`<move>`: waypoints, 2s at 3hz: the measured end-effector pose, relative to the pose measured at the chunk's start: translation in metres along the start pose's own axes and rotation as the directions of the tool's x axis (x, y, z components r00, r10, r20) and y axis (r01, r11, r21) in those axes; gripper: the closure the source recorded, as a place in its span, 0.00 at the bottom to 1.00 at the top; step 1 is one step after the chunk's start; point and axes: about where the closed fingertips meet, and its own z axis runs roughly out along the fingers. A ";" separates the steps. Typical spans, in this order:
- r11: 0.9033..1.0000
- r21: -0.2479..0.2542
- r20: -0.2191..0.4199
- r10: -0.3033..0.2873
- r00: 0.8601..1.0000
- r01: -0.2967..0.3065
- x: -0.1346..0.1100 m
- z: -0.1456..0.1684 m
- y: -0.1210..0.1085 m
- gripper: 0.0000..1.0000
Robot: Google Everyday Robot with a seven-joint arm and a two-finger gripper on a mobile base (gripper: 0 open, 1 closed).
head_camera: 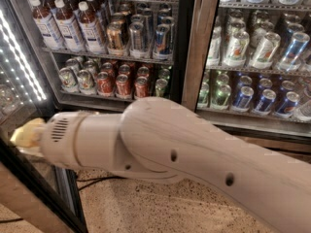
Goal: Open left fridge door
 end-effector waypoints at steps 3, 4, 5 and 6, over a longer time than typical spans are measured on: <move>0.990 -0.122 -0.092 -0.080 0.993 0.069 0.026 0.031 0.051 1.00; 0.980 -0.190 -0.146 -0.089 0.985 0.061 0.037 0.049 0.071 1.00; 0.978 -0.200 -0.159 -0.091 0.983 0.058 0.038 0.053 0.073 1.00; 0.971 -0.224 -0.173 -0.123 0.977 0.083 0.037 0.067 0.081 1.00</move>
Offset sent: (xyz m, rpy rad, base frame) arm -0.0198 0.0322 0.0219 0.0373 -0.0514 0.0885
